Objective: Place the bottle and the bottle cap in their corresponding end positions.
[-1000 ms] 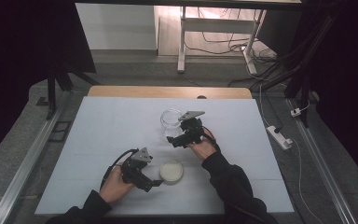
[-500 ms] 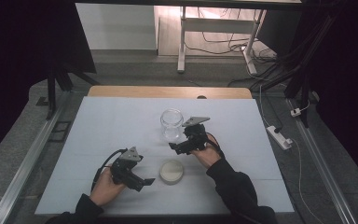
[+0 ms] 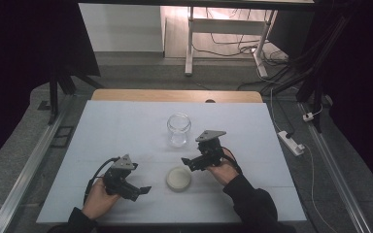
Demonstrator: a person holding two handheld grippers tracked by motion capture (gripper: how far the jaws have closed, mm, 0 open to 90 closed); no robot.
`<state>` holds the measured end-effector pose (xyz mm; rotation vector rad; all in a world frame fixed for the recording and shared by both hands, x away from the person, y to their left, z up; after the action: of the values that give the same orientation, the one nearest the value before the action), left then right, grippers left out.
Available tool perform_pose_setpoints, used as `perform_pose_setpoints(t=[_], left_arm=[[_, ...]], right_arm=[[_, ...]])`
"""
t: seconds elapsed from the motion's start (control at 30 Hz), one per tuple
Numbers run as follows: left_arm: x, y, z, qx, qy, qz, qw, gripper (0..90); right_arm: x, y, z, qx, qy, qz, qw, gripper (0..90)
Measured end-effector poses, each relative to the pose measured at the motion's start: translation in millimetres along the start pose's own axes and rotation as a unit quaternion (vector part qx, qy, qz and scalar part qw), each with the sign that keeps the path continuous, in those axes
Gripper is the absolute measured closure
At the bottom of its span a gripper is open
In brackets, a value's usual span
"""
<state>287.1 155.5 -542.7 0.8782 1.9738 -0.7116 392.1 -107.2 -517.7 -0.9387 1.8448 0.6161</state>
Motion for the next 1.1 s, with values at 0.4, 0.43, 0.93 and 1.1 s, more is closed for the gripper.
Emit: perform_pose_setpoints(t=[0.4, 0.43, 0.93, 1.1], left_arm=[[14.1, 1.8, -27.8, -0.023, -0.015, -0.022, 0.9994, 0.0], [15.3, 1.7, -30.0, -0.024, -0.016, -0.025, 0.9993, 0.0], [32.6, 1.8, -59.3, -0.051, -0.031, -0.049, 0.997, 0.0], [38.9, 1.3, -69.8, -0.062, -0.034, -0.055, 0.996, 0.0]], right_arm=[[14.5, 4.8, -29.8, 0.009, 0.002, -0.017, 0.9998, 0.0], [16.0, 5.0, -32.6, 0.01, 0.003, -0.017, 0.9998, 0.0], [36.8, 1.8, -81.4, 0.038, -0.005, 0.002, 0.9992, 0.0], [45.2, 0.3, -98.3, 0.053, -0.006, 0.007, 0.9985, 0.0]])
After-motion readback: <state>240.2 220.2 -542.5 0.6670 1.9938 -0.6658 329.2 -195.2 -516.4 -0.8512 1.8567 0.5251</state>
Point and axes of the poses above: each handheld gripper's, and its own axes: z roughly forward along the jaws, x roughly out of its underside, y roughly to its left, the point moved 4 cm from there along z, roughly forward along the jaws, and after that the axes turned 15 degrees about -y, right-handed, at the moved point
